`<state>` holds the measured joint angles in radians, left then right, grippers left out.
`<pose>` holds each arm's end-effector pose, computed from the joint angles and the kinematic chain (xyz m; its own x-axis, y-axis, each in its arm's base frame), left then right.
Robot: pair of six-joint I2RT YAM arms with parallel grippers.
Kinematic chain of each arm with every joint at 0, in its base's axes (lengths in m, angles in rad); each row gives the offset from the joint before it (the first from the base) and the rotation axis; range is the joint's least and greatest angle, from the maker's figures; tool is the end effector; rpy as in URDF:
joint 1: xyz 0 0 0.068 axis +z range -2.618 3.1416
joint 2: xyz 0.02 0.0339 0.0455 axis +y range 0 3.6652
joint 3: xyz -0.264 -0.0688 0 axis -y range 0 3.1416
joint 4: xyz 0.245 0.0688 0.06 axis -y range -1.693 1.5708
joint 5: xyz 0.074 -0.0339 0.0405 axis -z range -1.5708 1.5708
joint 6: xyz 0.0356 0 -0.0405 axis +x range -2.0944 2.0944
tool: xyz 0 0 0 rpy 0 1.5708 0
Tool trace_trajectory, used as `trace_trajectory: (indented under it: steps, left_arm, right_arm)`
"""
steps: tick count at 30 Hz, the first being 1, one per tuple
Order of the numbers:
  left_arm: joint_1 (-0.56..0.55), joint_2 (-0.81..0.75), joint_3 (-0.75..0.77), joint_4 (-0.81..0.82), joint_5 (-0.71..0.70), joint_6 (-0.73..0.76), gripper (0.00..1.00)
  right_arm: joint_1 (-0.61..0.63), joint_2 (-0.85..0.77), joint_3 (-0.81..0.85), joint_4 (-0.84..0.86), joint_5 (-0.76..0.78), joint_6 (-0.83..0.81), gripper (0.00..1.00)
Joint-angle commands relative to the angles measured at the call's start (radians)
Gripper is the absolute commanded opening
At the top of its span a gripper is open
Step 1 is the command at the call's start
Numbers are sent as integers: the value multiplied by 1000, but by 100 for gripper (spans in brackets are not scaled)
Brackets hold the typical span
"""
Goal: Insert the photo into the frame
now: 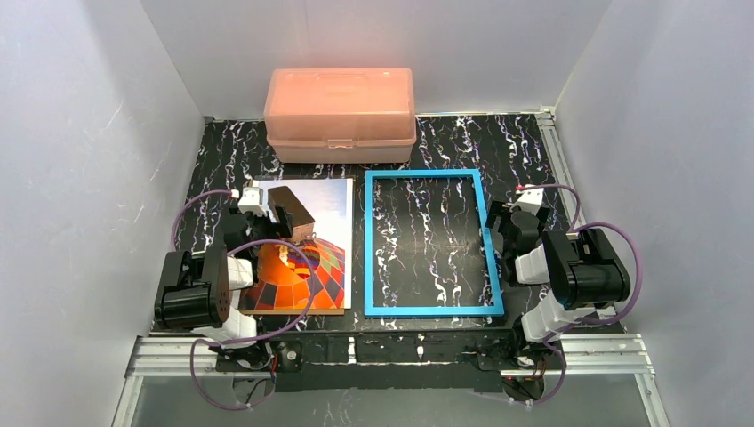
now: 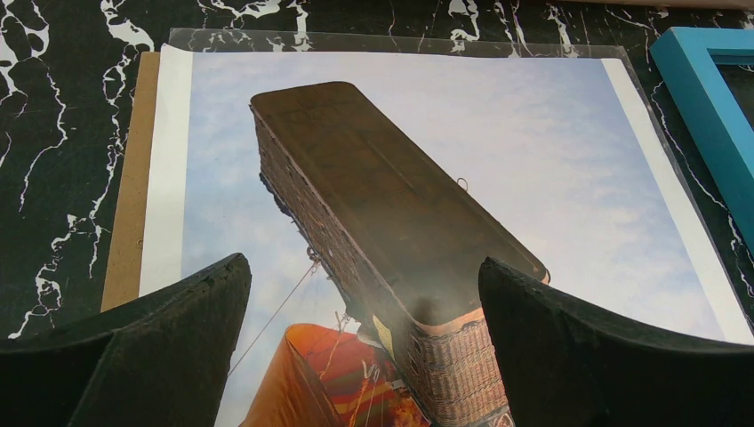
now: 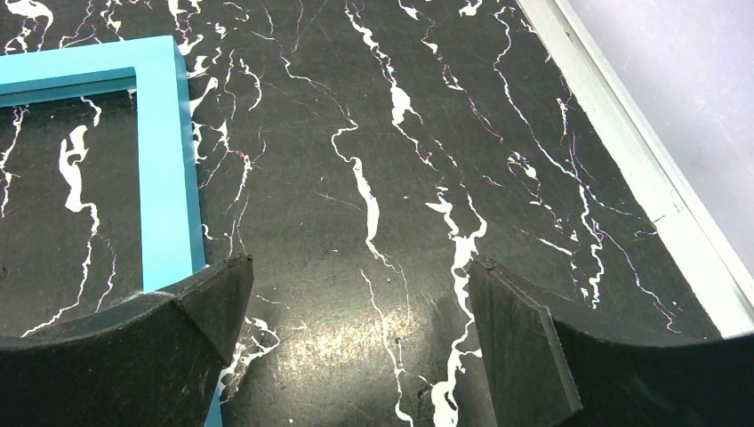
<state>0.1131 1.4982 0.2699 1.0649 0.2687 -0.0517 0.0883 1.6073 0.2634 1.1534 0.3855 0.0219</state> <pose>0.2460 0.0184 0.1486 -0.1692 -0.0694 -0.9831 0.1429 0.9853 -0.0941 0.2485 0.0086 0.1318 -0.1823 0.0042 -0.9832 0.2901 0.9557 -0.0497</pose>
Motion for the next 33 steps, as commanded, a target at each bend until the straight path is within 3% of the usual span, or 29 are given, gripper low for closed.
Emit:
trace_trajectory:
  steps: [1, 9, 11, 14, 16, 20, 24, 25, 30, 33]
  left_arm:
    - [-5, -7, 9, -3, -4, 15, 98]
    - [-15, -21, 10, -6, 4, 21, 98]
    - [4, -83, 21, -69, 9, -4, 98]
    - [26, -219, 186, -482, -19, -11, 98]
    - [31, -250, 358, -818, -51, 17, 98]
    - [51, -183, 709, -1358, -40, 112, 98]
    - [121, -119, 933, -1673, 32, 100, 98]
    - [141, -106, 974, -1728, 64, 93, 98]
    - [186, -36, 1146, -1968, 121, 103, 98]
    - [195, -18, 1210, -2049, 115, 113, 98]
  right_arm:
    - [2, -2, -3, 41, 0, -13, 99]
    - [3, -13, -3, 45, 27, -4, 99]
    - [4, -85, 55, -101, 100, 28, 99]
    - [2, -168, 214, -507, 204, 126, 99]
    - [2, -190, 317, -702, 183, 206, 99]
    - [-12, -211, 387, -793, 7, 625, 99]
    - [-15, -178, 455, -809, -354, 691, 99]
    - [8, -164, 489, -873, -364, 670, 99]
    - [339, -122, 743, -1267, 47, 500, 99]
    - [485, -93, 821, -1358, 146, 530, 99]
